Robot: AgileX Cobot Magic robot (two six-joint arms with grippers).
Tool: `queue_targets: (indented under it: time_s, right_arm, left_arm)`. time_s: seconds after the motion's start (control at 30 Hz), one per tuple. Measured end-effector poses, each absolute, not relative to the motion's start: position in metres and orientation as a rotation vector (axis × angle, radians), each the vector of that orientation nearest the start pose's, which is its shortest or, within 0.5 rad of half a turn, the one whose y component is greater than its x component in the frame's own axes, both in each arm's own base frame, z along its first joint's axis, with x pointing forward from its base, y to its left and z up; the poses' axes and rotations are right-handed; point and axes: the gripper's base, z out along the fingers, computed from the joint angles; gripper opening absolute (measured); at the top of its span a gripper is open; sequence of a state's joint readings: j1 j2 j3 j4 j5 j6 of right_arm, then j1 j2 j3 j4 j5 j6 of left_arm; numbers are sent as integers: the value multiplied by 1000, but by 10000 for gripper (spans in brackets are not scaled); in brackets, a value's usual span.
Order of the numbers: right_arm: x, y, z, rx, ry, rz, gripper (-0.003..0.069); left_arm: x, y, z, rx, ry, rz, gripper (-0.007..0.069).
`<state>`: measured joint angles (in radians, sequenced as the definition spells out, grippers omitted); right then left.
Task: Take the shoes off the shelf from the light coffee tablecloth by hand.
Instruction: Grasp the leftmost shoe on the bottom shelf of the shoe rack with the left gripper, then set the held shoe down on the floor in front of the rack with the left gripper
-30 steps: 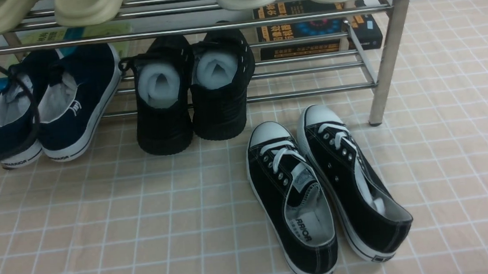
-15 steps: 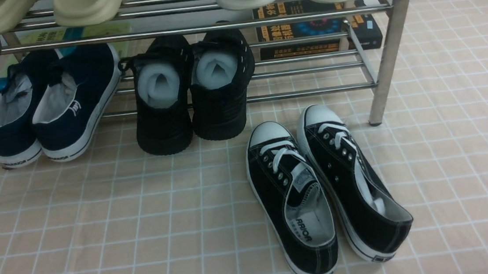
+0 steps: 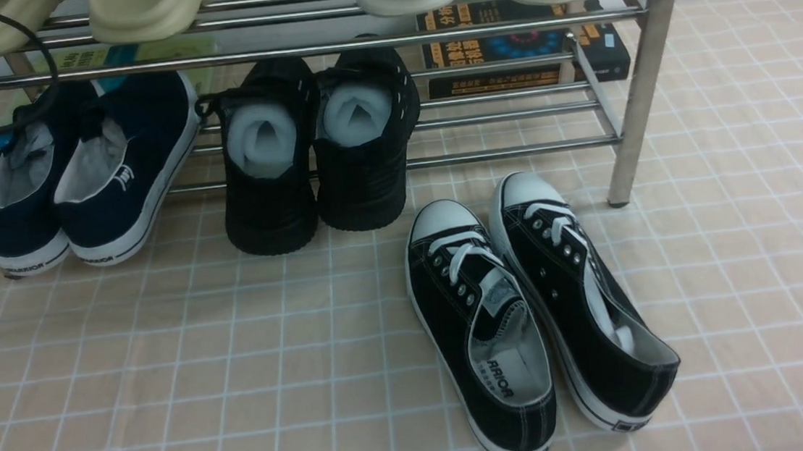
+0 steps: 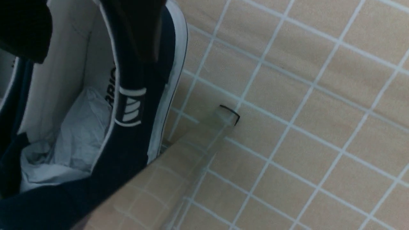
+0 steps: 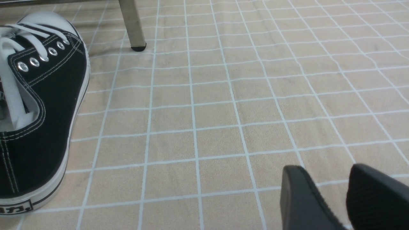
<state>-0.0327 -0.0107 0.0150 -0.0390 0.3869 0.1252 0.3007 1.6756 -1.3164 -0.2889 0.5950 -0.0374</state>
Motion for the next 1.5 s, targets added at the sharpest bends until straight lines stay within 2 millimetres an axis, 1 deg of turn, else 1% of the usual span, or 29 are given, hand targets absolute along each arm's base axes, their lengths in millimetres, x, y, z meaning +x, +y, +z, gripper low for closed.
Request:
queue_targets:
  time_s: [0.07, 0.1, 0.17, 0.2, 0.23, 0.3, 0.33, 0.4, 0.47, 0.5, 0.53, 0.6, 0.67, 0.73, 0.77, 0.8, 0.83, 0.87, 0.9, 0.97, 1.03, 1.07, 1.1, 1.23, 1.3, 1.33, 1.4, 1.43, 1.5]
  right_arm:
    - [52, -3, 174, 124, 1870, 25, 239]
    - [52, -3, 174, 124, 1870, 25, 239]
    - [52, -3, 174, 124, 1870, 25, 239]
    - [52, -3, 174, 124, 1870, 25, 239]
    - [52, -3, 174, 124, 1870, 25, 239]
    - [52, -3, 174, 124, 1870, 25, 239]
    - [52, -3, 174, 124, 1870, 25, 239]
    - [52, -3, 174, 124, 1870, 25, 239]
    - [52, -3, 174, 124, 1870, 25, 239]
    - [52, -3, 174, 124, 1870, 25, 239]
    - [52, -3, 174, 124, 1870, 25, 239]
    - [52, -3, 174, 124, 1870, 25, 239]
    - [52, -3, 174, 124, 1870, 25, 239]
    - [52, -3, 174, 124, 1870, 25, 239]
    - [52, -3, 174, 124, 1870, 25, 239]
    - [52, -3, 174, 124, 1870, 25, 239]
    - [52, -3, 174, 124, 1870, 25, 239]
    - [52, -3, 174, 124, 1870, 25, 239]
    - [52, -3, 174, 124, 1870, 25, 239]
    - [52, -3, 174, 124, 1870, 25, 239]
    - [52, -3, 174, 124, 1870, 25, 239]
    - [52, -3, 174, 124, 1870, 25, 239]
    - [52, -3, 174, 124, 1870, 25, 239]
    - [52, -3, 174, 124, 1870, 25, 239]
    - [52, -3, 174, 124, 1870, 25, 239]
    - [52, -3, 174, 124, 1870, 25, 239]
    - [52, -3, 174, 124, 1870, 25, 239]
    - [52, -3, 174, 124, 1870, 25, 239]
    - [52, -3, 174, 124, 1870, 25, 239]
  left_arm:
    - [365, 98, 282, -624, 2334, -183, 428]
    - [369, 100, 275, -632, 2339, -180, 432]
    - [374, 101, 267, -644, 2337, -183, 432]
    - [374, 101, 267, -645, 2337, -183, 432]
    - [376, 102, 263, -651, 2338, -184, 431]
    - [381, 103, 251, -675, 2349, -199, 408]
    - [382, 103, 248, -684, 2355, -206, 383]
    - [384, 103, 242, -703, 2364, -223, 305]
    - [383, 103, 240, -703, 2383, -227, 155]
    - [383, 103, 240, -704, 2382, -226, 142]
    - [383, 103, 239, -700, 2396, -225, 70]
    - [380, 102, 242, -699, 2413, -233, 42]
    - [375, 100, 248, -691, 2426, -238, 41]
    - [367, 97, 259, -678, 2443, -241, 41]
    - [366, 96, 260, -676, 2443, -242, 41]
    - [356, 94, 274, -653, 2451, -227, 40]
    - [350, 94, 282, -639, 2452, -214, 39]
    - [350, 94, 282, -637, 2453, -210, 39]
    - [337, 93, 299, -608, 2460, -182, 39]
    - [321, 91, 313, -574, 2495, -134, 39]
    - [308, 90, 322, -576, 2532, -80, 39]
    - [306, 90, 323, -576, 2535, -81, 39]
    - [295, 90, 330, -588, 2555, -25, 39]
    - [268, 93, 349, -655, 2571, 129, 39]
    - [259, 94, 355, -688, 2568, 192, 39]
    - [258, 95, 356, -692, 2567, 200, 39]
    - [243, 96, 364, -744, 2555, 276, 39]
    - [242, 96, 363, -749, 2557, 278, 39]
    - [230, 92, 359, -793, 2562, 274, 39]
